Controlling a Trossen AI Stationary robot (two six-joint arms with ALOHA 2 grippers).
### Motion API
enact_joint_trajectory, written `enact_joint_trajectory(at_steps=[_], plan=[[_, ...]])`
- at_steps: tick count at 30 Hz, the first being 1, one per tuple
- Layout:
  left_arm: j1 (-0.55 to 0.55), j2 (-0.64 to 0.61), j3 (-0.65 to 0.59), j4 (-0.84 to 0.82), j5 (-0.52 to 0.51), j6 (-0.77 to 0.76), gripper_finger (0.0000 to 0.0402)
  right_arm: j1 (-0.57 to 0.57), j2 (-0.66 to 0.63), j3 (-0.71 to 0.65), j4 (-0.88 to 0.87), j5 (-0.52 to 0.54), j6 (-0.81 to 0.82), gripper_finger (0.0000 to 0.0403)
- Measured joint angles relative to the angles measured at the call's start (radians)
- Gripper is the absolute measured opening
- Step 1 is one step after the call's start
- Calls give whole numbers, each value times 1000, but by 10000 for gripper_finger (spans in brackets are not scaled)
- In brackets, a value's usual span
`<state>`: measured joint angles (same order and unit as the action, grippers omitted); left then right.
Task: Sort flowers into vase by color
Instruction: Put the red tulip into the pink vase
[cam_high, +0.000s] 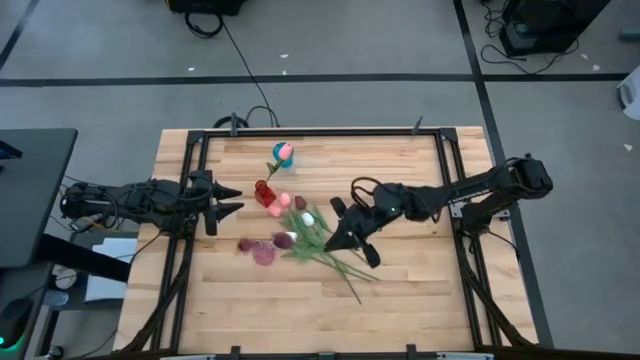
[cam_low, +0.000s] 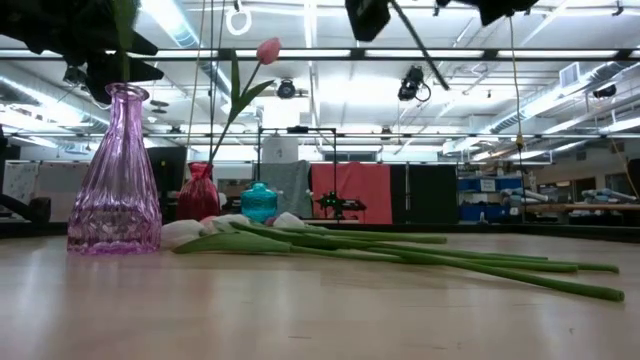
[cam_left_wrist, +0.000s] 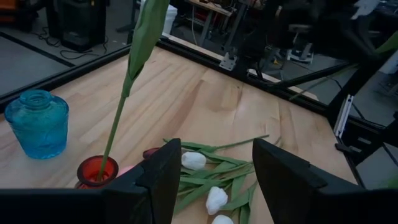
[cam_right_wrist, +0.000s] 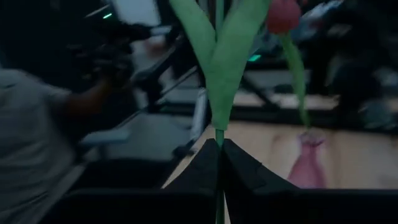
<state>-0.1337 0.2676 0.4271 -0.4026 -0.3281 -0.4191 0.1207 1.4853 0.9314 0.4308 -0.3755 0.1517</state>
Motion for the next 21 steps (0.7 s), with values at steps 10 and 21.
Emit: enact_joint_trajectory(at_steps=[10, 21], plan=[[1, 0, 0, 19, -6, 25, 203, 66, 105, 1, 445, 221, -228, 19], [1, 0, 0, 25, -62, 52, 204, -61, 518, 106, 1042, 172, -44, 19]])
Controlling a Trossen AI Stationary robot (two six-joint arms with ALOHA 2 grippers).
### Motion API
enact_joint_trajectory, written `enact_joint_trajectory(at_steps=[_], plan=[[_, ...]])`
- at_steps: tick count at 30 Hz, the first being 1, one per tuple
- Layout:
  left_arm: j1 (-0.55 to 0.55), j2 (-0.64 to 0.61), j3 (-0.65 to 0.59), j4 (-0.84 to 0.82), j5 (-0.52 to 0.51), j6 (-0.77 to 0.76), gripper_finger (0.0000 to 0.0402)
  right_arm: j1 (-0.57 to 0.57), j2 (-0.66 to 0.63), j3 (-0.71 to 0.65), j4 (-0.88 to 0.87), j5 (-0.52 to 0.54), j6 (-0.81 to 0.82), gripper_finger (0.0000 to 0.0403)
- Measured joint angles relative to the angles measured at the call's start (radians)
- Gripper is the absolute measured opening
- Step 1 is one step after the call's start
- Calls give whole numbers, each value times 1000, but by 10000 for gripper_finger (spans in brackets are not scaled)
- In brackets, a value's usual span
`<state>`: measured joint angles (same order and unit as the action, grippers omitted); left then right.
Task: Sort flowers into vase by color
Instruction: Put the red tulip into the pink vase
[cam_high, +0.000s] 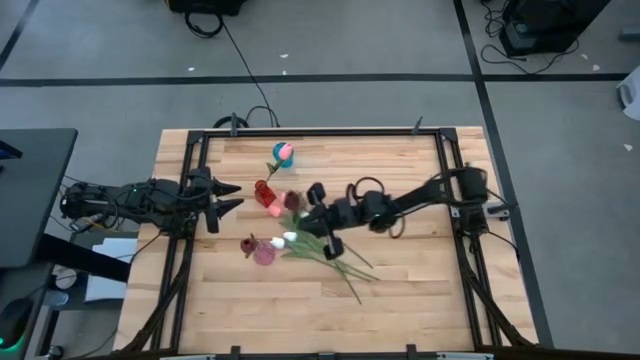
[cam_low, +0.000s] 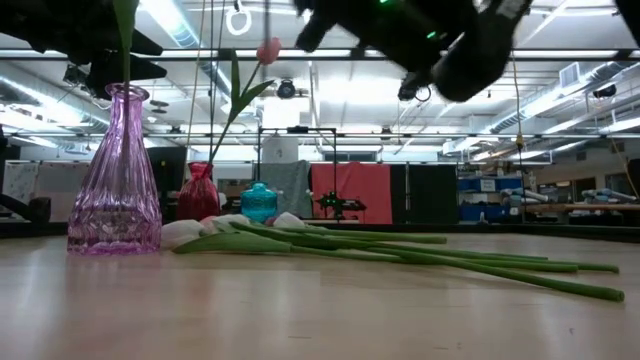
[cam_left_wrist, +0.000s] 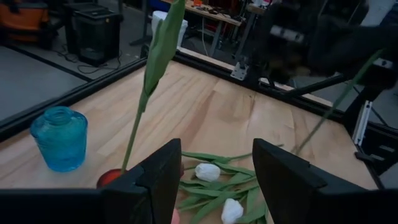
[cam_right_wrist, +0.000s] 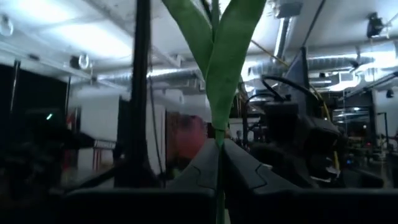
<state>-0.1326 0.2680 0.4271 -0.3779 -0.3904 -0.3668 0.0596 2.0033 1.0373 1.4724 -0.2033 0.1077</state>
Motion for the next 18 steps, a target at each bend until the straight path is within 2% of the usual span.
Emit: enact_joint_trajectory(at_steps=[4, 12, 18], plan=[[0, 0, 0, -1, -1, -1, 203, -18, 114, 143, 3, 4, 80, 19], [0, 0, 0, -1, -1, -3, 203, -25, 249, 404, 6, 0, 159, 19], [0, 0, 0, -2, -1, -4, 203, -20, 351, 553, -29, -14, 166, 19]])
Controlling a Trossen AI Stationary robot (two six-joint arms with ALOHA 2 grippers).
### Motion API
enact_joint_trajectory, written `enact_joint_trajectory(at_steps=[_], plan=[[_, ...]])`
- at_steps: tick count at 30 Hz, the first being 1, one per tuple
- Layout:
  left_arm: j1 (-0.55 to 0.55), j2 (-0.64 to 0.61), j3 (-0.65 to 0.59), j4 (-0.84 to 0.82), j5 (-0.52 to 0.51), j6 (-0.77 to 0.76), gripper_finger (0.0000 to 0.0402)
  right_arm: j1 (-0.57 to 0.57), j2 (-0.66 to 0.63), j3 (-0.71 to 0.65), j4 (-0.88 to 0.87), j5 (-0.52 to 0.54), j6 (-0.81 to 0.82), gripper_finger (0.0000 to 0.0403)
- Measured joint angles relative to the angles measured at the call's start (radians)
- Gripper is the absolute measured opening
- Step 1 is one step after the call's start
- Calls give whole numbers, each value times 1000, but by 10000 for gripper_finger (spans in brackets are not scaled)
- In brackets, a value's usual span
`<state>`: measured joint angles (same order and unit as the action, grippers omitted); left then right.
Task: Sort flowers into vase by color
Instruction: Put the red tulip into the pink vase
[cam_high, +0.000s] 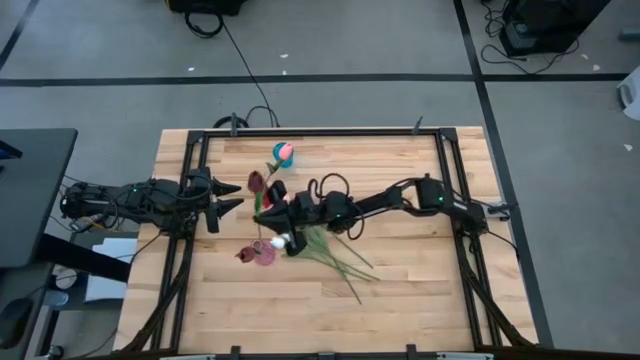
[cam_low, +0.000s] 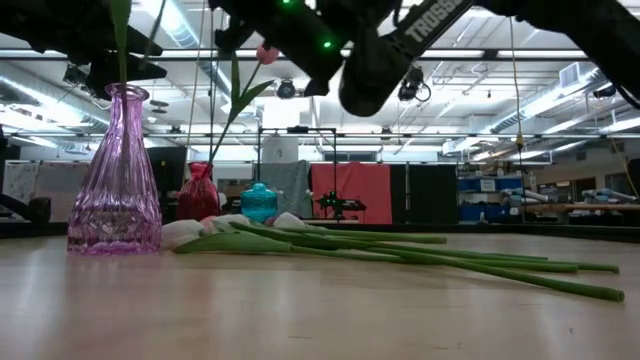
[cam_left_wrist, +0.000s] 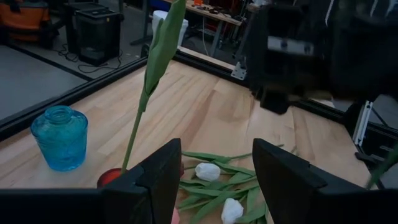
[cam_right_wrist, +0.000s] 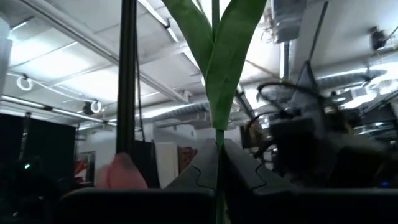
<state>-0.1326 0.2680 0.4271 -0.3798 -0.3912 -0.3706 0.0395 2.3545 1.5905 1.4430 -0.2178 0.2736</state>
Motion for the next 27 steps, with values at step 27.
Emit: enact_joint_trajectory(at_steps=[27], plan=[[0, 0, 0, -7, 7, -11, 204, -34, 49, 54, -137, -107, -48, 20]])
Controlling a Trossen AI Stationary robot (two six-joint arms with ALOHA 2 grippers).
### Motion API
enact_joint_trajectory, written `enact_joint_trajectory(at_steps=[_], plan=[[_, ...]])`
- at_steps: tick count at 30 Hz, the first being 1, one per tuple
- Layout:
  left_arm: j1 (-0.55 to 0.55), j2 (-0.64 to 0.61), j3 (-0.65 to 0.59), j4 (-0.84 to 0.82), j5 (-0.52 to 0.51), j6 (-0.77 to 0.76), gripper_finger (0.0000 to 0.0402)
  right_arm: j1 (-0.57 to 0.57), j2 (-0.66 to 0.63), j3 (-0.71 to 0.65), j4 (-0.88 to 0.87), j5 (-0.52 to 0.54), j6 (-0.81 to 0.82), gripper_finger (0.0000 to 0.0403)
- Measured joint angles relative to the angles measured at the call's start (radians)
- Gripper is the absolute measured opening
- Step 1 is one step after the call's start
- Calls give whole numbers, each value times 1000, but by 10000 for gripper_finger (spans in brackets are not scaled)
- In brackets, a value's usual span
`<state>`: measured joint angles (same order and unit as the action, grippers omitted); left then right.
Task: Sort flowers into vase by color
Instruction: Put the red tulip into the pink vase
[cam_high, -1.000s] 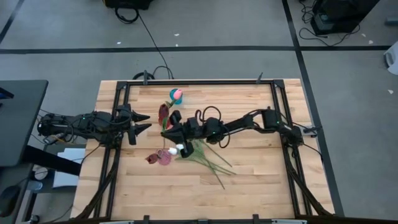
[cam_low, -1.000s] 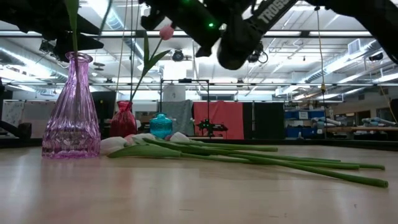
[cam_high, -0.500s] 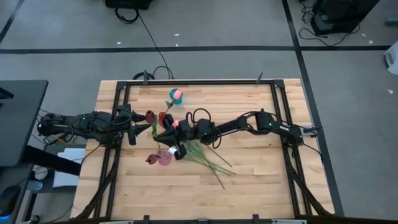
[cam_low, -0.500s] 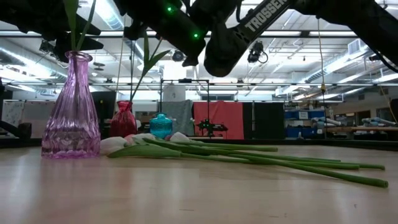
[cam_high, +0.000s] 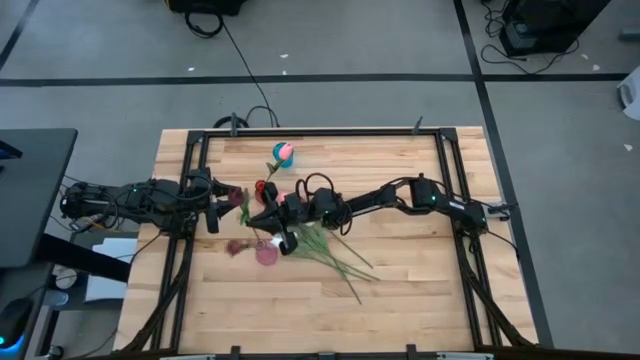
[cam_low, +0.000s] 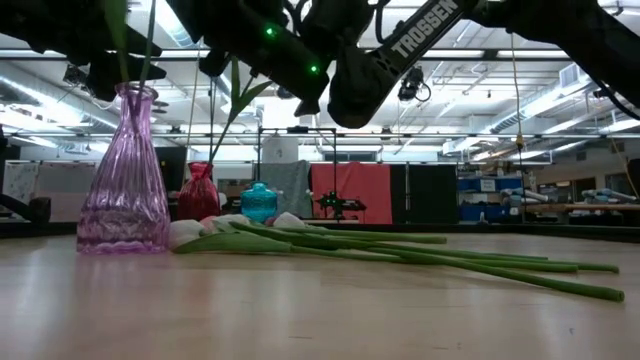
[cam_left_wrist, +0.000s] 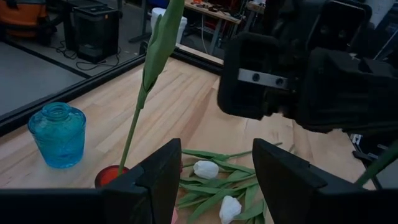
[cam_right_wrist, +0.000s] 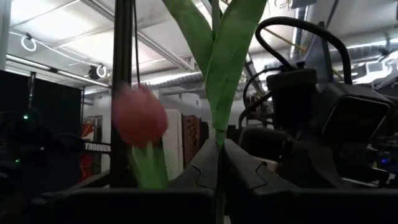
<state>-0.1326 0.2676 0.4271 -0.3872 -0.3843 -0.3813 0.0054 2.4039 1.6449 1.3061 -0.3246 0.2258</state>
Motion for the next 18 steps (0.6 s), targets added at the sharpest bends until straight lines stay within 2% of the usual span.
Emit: enact_joint_trajectory(at_steps=[7, 11, 18], plan=[[0, 0, 0, -1, 2, -5, 204, -5, 0, 0, -113, -71, -9, 20], [0, 0, 0, -1, 27, -16, 203, -23, 0, 0, -181, -151, 26, 24], [0, 0, 0, -8, 31, -18, 204, -79, -1, 0, -298, -341, 97, 69]])
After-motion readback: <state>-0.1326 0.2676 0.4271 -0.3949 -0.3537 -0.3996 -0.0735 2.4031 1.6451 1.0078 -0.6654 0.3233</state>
